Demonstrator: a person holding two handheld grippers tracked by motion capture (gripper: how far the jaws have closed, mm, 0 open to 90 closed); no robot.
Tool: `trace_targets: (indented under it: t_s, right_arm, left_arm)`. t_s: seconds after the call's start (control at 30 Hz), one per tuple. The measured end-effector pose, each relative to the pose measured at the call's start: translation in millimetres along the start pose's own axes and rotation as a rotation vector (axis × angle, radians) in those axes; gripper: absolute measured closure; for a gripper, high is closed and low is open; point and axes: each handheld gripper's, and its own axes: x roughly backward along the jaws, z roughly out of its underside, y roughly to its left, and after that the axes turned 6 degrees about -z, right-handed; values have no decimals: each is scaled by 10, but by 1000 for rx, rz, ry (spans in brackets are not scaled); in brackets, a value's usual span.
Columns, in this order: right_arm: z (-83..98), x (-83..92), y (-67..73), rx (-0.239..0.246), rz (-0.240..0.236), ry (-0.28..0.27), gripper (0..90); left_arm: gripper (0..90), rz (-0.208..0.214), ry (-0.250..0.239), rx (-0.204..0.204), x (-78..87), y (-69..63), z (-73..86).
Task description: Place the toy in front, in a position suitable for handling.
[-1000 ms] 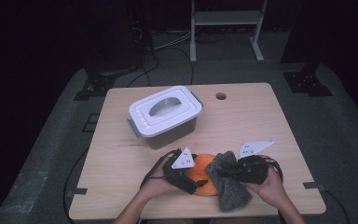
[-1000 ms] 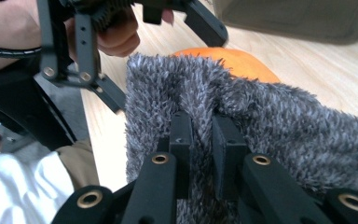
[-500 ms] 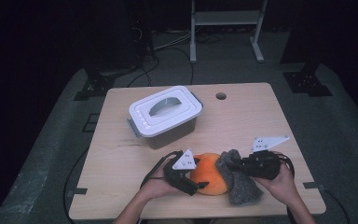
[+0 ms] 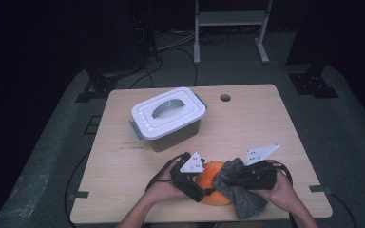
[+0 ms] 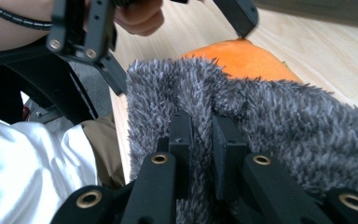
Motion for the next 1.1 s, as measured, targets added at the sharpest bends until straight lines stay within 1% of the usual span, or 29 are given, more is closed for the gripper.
trace_targets:
  t_s: [0.07,0.1,0.2,0.23,0.33,0.37,0.4,0.47,0.5,0.53,0.57,0.6,0.63,0.67,0.7,0.73,0.77,0.8,0.83,0.9,0.93,0.97,1.03,1.07,1.1]
  right_arm:
    - [-6,-6,1,4,-1,4,791]
    - [-5,-6,-2,1,0,1,791]
    - [-4,21,-18,-2,13,-3,791]
    - [-5,37,-23,-3,18,-2,792]
    - [16,102,-49,-13,44,6,793]
    - [38,126,-68,-26,49,1,793]
    - [57,147,-90,-32,55,-1,793]
    - [101,225,-142,-72,89,-17,796]
    - [106,266,-158,-83,112,-34,798]
    - [107,293,-167,-89,131,-50,799]
    - [101,324,-177,-98,149,-74,799]
    - [88,347,-185,-103,158,-98,800]
    - [71,356,-188,-103,163,-119,799]
    - [46,344,-190,-101,165,-132,799]
    - [32,320,-193,-99,166,-131,798]
    - [19,276,-198,-95,173,-122,796]
    - [15,224,-204,-96,180,-108,796]
    - [24,152,-216,-98,172,-93,796]
    - [35,100,-220,-102,152,-79,796]
    - [46,24,-198,-78,116,-41,797]
    - [47,9,-175,-65,113,-25,797]
    - [48,9,-160,-58,113,-17,797]
    - [71,35,-158,-61,113,-5,797]
    - [97,58,-184,-72,115,-12,797]
    - [116,76,-210,-84,117,-22,798]
  left_arm:
    - [16,10,-2,7,-19,6,24]
    - [56,16,-10,1,-14,4,40]
    - [230,-26,-15,-41,10,-23,54]
    - [258,-34,-14,-48,17,-27,49]
    - [300,-54,-21,-38,39,-15,51]
    - [313,-58,-30,-35,45,-9,52]
    - [330,-73,-40,-33,59,0,51]
    - [353,-111,-61,-30,75,2,41]
    - [363,-135,-67,-38,88,4,38]
    - [382,-176,-86,-50,100,0,39]
    - [427,-207,-111,-57,123,-3,42]
    - [492,-229,-134,-46,143,5,40]
    - [461,-174,-127,-6,142,45,27]
    - [382,-163,-117,1,140,53,26]
    - [359,-172,-114,-10,137,48,36]
    - [329,-162,-106,-10,127,45,40]
    - [279,-161,-92,-17,117,42,36]
    - [238,-172,-81,-22,107,36,32]
    - [190,-174,-74,-22,93,40,29]
    - [105,-170,-61,-4,72,59,30]
    - [88,-163,-56,2,69,69,32]
    - [82,-140,-53,19,57,87,40]
    - [88,-119,-48,28,37,92,58]
    - [132,-98,-45,20,31,80,66]
    - [154,-100,-44,9,25,59,66]
